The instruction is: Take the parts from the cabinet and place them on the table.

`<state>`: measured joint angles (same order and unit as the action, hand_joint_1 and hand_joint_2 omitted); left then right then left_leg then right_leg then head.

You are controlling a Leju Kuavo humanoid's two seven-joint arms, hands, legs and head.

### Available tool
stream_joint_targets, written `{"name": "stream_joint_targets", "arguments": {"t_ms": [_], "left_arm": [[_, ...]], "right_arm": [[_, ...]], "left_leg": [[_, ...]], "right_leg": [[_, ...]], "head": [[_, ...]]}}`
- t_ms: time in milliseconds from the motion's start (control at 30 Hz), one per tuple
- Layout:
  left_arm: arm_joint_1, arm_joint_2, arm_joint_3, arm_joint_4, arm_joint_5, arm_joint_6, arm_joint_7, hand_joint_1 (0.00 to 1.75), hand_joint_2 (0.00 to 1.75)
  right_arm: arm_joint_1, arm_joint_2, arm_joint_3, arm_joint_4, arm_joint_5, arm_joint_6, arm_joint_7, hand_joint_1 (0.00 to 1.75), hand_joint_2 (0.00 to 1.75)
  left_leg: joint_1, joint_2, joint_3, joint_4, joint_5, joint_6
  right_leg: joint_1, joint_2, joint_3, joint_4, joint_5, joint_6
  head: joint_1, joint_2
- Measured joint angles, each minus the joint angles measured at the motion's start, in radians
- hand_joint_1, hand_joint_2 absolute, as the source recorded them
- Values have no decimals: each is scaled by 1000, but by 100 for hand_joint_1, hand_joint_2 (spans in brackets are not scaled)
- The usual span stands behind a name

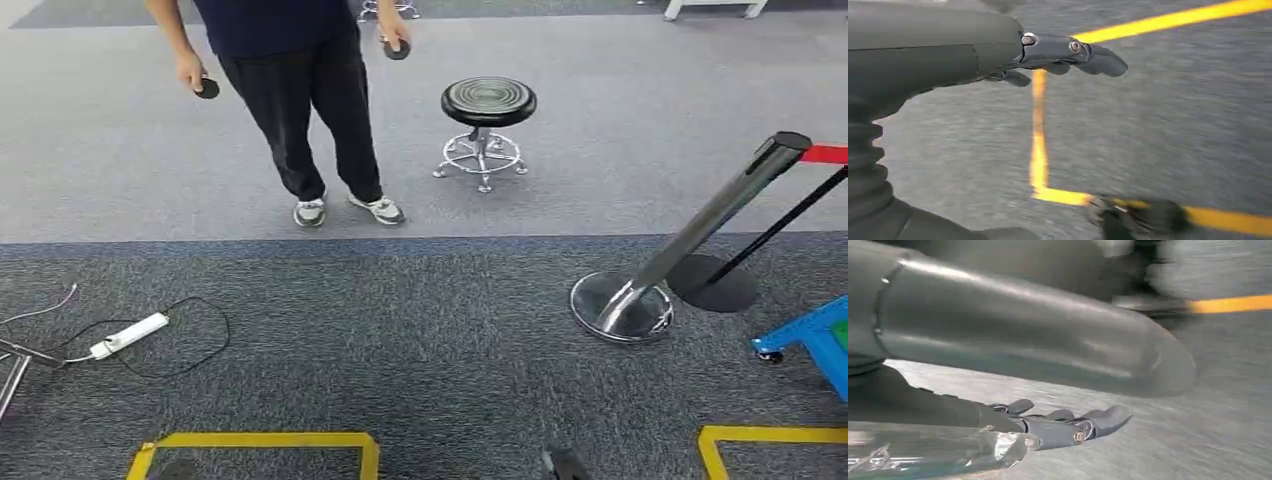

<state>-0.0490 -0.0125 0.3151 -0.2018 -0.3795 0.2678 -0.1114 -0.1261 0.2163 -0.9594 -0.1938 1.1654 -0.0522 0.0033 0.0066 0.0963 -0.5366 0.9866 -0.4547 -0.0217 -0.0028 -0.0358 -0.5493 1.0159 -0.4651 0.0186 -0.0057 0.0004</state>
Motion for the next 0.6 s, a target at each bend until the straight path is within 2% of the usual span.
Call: {"name": "stream_joint_targets", "arguments": {"t_ms": [33,67,133,167,200,233,267,300,333,367,400,467,500,533,567,600], "left_arm": [[-9,-4,-1,0,0,0,2,0,175],[-13,-7,-2,0,0,0,11,0,175],[-12,-8,-2,0,2,3,30,0,175],[-10,-10,-2,1,3,3,61,0,175],[-6,-11,-2,1,3,3,93,0,175],[-1,-15,-2,2,3,2,131,0,175],[3,-20,-2,2,-2,2,178,0,175],[6,-23,-2,2,-12,2,229,0,175],[8,-28,-2,2,-21,0,251,0,175],[10,-33,-4,3,-36,-10,265,0,175],[10,-41,-9,3,-48,-18,272,0,175],[9,-49,-18,3,-62,-26,275,0,175],[7,-54,-20,3,-63,-26,275,0,175],[6,-62,-23,3,-63,-26,269,0,175],[6,-65,-24,3,-63,-26,248,0,175],[8,-70,-24,3,-63,-26,227,0,175]], "right_arm": [[18,0,0,0,1,-6,16,0,0],[30,0,0,0,2,-14,35,0,0],[38,-1,0,0,2,-19,46,0,0],[42,-4,0,0,-2,-26,43,0,0],[45,-8,0,0,-6,-31,34,0,0],[48,-13,-1,0,-14,-37,21,0,0],[49,-17,-2,0,-25,-44,0,0,0],[50,-22,-3,0,-36,-49,-22,0,0],[49,-26,-4,0,-44,-50,-35,0,0],[46,-32,-8,0,-58,-52,-55,0,0],[43,-39,-14,-1,-68,-54,-73,0,0],[46,-47,-27,-1,-92,-52,-107,0,0],[49,-49,-34,-1,-103,-47,-123,0,0],[49,-54,-41,-1,-108,-44,-135,0,0],[48,-54,-45,-1,-98,-37,-135,0,0],[41,-55,-45,-1,-86,-36,-133,0,0]], "left_leg": [[3,-32,-4,13,-16,-6],[4,-64,-25,66,-56,-8],[4,-84,-99,228,-131,-10],[4,-88,-137,301,-152,-10],[4,-90,-156,329,-150,-9],[5,-91,-150,309,-121,-8],[7,-94,-124,241,-70,-7],[11,-104,-86,151,-19,-7],[19,-136,-51,72,14,-11],[22,-177,-32,22,15,-15],[22,-171,-33,19,10,-8],[14,-157,-34,19,10,5],[13,-149,-33,18,12,13],[16,-131,-33,12,17,26],[13,-123,-33,12,17,33],[10,-109,-33,12,16,39]], "right_leg": [[-3,6,-3,-2,4,-6],[-4,17,-6,-2,9,-14],[-4,47,-12,-2,13,-19],[-3,63,-13,-2,13,-19],[-3,78,-13,-2,13,-19],[-4,94,-12,-1,13,-19],[-5,110,-10,-1,13,-18],[-6,125,-9,0,13,-13],[-8,137,-9,0,13,-7],[0,146,-17,9,9,3],[-5,160,-24,9,9,8],[-12,172,-37,-1,14,21],[-15,179,-37,-4,17,27],[-16,150,-40,9,11,30],[-10,90,-55,44,-15,31],[-10,62,-88,111,-59,32]], "head": [[-3,0],[-3,0],[-7,0],[-6,0],[-6,0],[-6,0],[-6,0],[-6,0],[-7,0],[-6,0],[-4,0],[-5,0],[0,0],[1,0],[5,0],[6,0]]}}
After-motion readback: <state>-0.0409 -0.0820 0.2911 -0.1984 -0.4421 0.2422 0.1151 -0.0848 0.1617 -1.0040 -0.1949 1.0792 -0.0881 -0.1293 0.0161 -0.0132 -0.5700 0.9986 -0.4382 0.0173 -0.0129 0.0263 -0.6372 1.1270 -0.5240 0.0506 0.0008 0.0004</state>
